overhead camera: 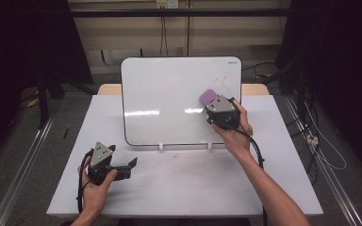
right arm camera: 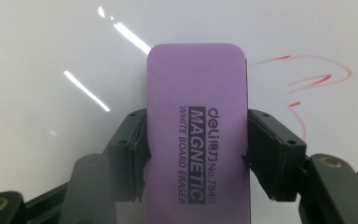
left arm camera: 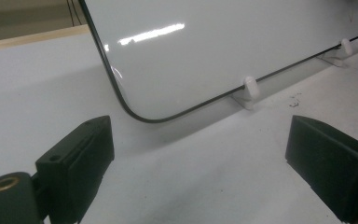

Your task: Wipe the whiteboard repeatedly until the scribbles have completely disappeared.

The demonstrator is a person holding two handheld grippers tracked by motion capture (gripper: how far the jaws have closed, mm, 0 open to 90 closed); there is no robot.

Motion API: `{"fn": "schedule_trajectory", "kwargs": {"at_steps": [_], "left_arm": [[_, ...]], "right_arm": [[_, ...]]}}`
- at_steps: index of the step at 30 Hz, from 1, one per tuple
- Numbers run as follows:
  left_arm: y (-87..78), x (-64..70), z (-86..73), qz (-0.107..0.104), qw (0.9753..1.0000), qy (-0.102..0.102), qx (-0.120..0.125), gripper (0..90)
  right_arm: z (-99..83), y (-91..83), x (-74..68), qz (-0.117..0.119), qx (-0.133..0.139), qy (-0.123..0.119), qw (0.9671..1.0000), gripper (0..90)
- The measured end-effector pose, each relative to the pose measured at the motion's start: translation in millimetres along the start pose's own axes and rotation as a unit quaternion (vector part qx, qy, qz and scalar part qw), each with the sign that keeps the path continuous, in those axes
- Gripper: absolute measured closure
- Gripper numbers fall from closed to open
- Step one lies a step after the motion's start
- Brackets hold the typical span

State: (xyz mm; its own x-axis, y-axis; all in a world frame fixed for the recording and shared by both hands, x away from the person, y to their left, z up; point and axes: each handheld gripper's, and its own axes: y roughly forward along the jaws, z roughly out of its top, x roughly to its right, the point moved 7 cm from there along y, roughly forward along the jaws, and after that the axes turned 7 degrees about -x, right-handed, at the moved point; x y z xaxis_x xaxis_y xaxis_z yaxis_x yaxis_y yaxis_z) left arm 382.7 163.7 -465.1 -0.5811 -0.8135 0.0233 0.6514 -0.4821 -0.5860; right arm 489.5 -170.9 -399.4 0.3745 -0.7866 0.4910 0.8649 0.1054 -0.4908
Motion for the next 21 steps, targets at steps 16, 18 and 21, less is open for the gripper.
{"fn": "schedule_trajectory", "kwargs": {"at_steps": [16, 18, 21], "left_arm": [[-1.0, -2.0, -0.6, 0.0, 1.0, 0.0, -0.001, 7.7], [-0.6, -1.8, -0.4, 0.0, 1.0, -0.002, 0.0, 7.7], [0.8, -1.5, 0.0, 0.0, 1.0, 0.0, -0.004, 7.7]], "right_arm": [[19.4, 7.7, 103.0, -0.09, -0.01, 0.072, 0.9933, 42.2], [16.0, 6.2, 96.3, -0.091, -0.013, 0.061, 0.9939, 42.2], [11.0, 5.7, 75.2, -0.079, -0.009, 0.054, 0.9953, 42.2]]}}
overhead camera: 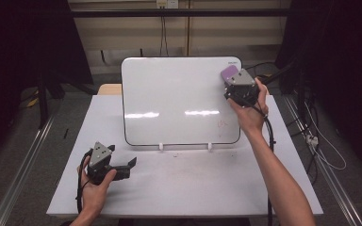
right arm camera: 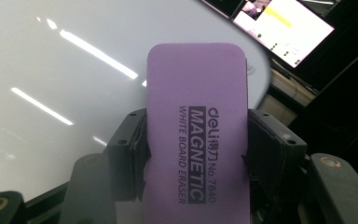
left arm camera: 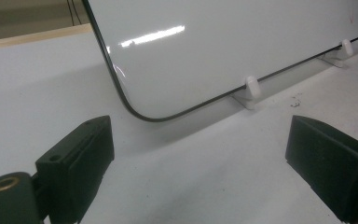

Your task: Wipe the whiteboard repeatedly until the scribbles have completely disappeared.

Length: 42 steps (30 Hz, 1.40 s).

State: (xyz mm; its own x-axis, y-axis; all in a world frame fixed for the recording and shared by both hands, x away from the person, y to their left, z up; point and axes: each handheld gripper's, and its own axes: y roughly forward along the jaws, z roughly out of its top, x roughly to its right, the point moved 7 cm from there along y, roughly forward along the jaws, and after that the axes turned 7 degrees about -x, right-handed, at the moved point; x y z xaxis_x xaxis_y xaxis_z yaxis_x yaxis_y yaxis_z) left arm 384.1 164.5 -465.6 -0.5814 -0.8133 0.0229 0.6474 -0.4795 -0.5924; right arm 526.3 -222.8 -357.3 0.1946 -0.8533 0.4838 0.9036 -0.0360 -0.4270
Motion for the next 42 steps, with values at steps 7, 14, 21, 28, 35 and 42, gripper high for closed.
{"fn": "schedule_trajectory", "kwargs": {"at_steps": [7, 14, 21, 28, 35, 42], "left_arm": [[0.6, 2.5, 0.5, -0.002, 1.0, -0.003, 0.003, 7.7], [0.5, 2.3, 0.6, -0.003, 1.0, -0.002, 0.004, 7.7], [2.0, 1.0, 0.1, -0.002, 1.0, -0.002, 0.0, 7.7], [3.1, 4.4, 1.4, -0.005, 1.0, 0.003, 0.001, 7.7], [4.8, 6.4, 1.7, -0.006, 1.0, 0.004, -0.001, 7.7], [6.3, 8.4, 1.3, -0.008, 0.9999, 0.009, -0.005, 7.7]], "right_arm": [[-8.5, -11.6, -52.2, 0.04, 0.014, -0.037, 0.9984, 42.2], [7.3, -0.3, -14.0, 0.023, 0.008, 0.0, 0.9997, 42.2], [16.5, 9.0, 25.1, 0.003, 0.005, 0.021, 0.9998, 42.2], [-7.7, -5.6, -19.2, 0.032, 0.019, -0.003, 0.9993, 42.1], [-55.5, -29.4, -88.7, 0.081, 0.027, -0.05, 0.9951, 42.1], [-42.6, -20.8, -62.2, 0.07, 0.024, -0.012, 0.9972, 42.1]]}}
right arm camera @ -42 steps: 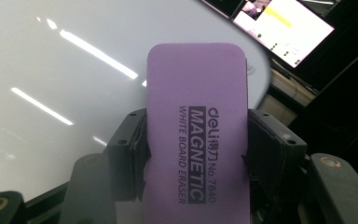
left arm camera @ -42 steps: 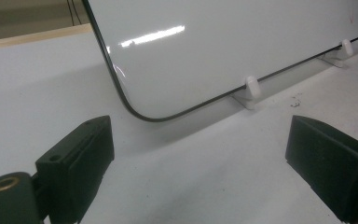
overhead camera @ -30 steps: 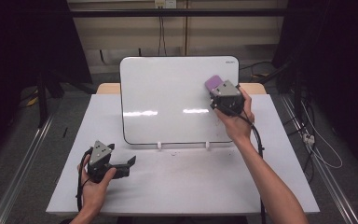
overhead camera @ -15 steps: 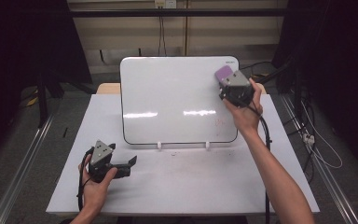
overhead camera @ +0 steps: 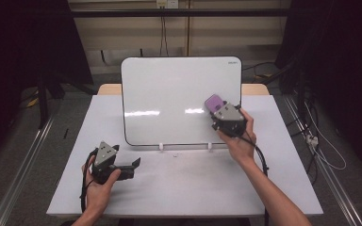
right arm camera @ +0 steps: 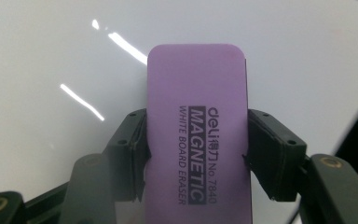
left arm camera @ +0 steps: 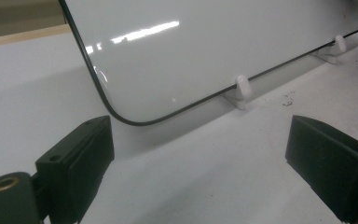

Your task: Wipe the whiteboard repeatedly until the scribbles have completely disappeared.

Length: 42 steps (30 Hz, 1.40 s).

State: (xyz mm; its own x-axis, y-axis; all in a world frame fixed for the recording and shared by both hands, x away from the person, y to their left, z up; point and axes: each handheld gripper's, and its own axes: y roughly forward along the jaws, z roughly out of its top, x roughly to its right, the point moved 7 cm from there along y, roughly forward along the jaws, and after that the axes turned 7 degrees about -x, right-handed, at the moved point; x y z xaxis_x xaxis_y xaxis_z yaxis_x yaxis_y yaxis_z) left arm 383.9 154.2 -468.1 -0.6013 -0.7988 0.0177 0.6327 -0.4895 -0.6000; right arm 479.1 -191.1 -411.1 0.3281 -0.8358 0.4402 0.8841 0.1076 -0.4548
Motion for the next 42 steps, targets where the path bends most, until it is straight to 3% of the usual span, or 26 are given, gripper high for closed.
{"fn": "schedule_trajectory", "kwargs": {"at_steps": [8, 11, 13, 16, 23, 31, 35, 42], "left_arm": [[-0.7, -2.0, -1.1, 0.0, 1.0, -0.002, 0.0, 7.7], [-0.8, -3.2, -1.0, 0.003, 1.0, 0.002, -0.002, 7.7], [-0.5, -1.6, -0.7, -0.001, 1.0, -0.001, 0.001, 7.7], [-0.6, -1.2, -0.4, -0.002, 1.0, 0.002, 0.001, 7.7], [-1.1, -0.5, 0.9, 0.003, 1.0, 0.001, 0.003, 7.7], [0.1, -1.1, 0.8, 0.004, 1.0, -0.003, 0.003, 7.7], [0.4, 0.3, 1.0, 0.003, 1.0, 0.003, -0.001, 7.7], [1.3, 0.8, 0.0, -0.001, 1.0, 0.001, -0.001, 7.7]], "right_arm": [[35.7, 12.1, 78.1, -0.065, -0.015, 0.055, 0.9963, 42.1], [43.1, 14.2, 99.0, -0.077, -0.02, 0.072, 0.9942, 42.1], [43.4, 14.7, 104.4, -0.082, -0.021, 0.08, 0.9932, 42.1], [39.0, 13.3, 92.6, -0.086, -0.027, 0.049, 0.9947, 42.2], [8.3, 1.7, 36.1, -0.035, -0.022, 0.01, 0.9991, 42.1], [-40.2, -16.4, -25.5, 0.017, -0.03, -0.044, 0.9984, 42.1], [-38.1, -14.9, -21.6, 0.017, -0.025, -0.042, 0.9987, 42.1], [-12.0, -5.0, 29.4, -0.029, -0.008, -0.001, 0.9996, 42.1]]}}
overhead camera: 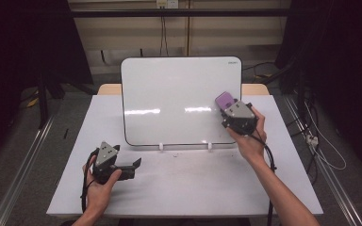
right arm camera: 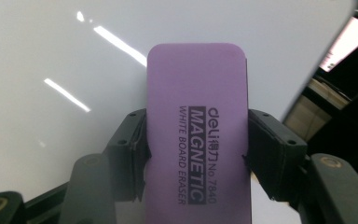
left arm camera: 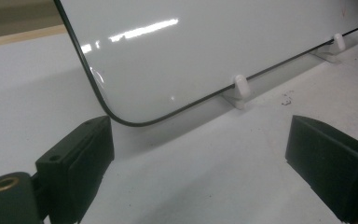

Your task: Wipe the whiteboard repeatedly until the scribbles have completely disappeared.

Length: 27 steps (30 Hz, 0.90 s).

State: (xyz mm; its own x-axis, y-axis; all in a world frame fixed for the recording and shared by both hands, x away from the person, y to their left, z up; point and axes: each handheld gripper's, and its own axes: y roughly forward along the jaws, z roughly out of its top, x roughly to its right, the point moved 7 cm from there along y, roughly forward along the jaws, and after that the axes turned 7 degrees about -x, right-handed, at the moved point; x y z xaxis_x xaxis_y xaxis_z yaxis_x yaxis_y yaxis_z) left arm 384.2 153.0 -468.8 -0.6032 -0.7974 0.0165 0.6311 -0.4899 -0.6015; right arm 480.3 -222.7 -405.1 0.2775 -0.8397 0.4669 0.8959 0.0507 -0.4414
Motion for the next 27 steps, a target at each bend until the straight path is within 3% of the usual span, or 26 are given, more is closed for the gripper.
{"fn": "schedule_trajectory", "kwargs": {"at_steps": [2, 4, 5, 9, 14, 16, 19, 22, 27], "left_arm": [[-0.6, -0.2, 0.1, 0.0, 1.0, -0.001, 0.002, 7.7], [-1.1, -0.7, -0.1, 0.0, 1.0, -0.002, 0.003, 7.7], [-1.1, -0.9, 0.0, 0.001, 1.0, -0.002, 0.003, 7.7], [-0.5, -0.1, 0.6, 0.0, 1.0, 0.001, 0.002, 7.7], [2.2, 2.3, -0.1, -0.002, 1.0, 0.001, -0.005, 7.7], [3.8, 4.0, -0.7, -0.012, 0.9999, -0.009, -0.007, 7.7], [2.7, 3.6, -0.8, -0.008, 0.9999, -0.002, -0.007, 7.7], [2.2, 1.9, -1.2, -0.009, 0.9999, -0.007, -0.006, 7.7], [2.5, 3.0, -2.2, -0.015, 0.9998, -0.006, -0.008, 7.7]], "right_arm": [[4.2, 2.1, 11.2, -0.016, 0.003, 0.006, 0.9999, 42.1], [3.1, 2.0, 11.2, -0.02, 0.006, 0.013, 0.9997, 42.1], [1.4, 0.6, 7.9, -0.029, 0.008, 0.006, 0.9995, 42.1], [-13.6, -5.7, -19.5, -0.027, 0.013, -0.014, 0.9995, 42.1], [-34.4, -14.2, -55.0, 0.004, 0.019, -0.015, 0.9997, 42.0], [-39.1, -16.8, -67.3, 0.019, 0.018, -0.027, 0.9993, 42.1], [-45.4, -19.7, -79.9, 0.038, 0.015, -0.04, 0.9983, 42.0], [-48.8, -20.4, -75.7, 0.039, 0.017, -0.035, 0.9985, 42.0], [-55.0, -19.4, -33.7, -0.009, 0.016, 0.007, 0.9998, 42.0]]}}
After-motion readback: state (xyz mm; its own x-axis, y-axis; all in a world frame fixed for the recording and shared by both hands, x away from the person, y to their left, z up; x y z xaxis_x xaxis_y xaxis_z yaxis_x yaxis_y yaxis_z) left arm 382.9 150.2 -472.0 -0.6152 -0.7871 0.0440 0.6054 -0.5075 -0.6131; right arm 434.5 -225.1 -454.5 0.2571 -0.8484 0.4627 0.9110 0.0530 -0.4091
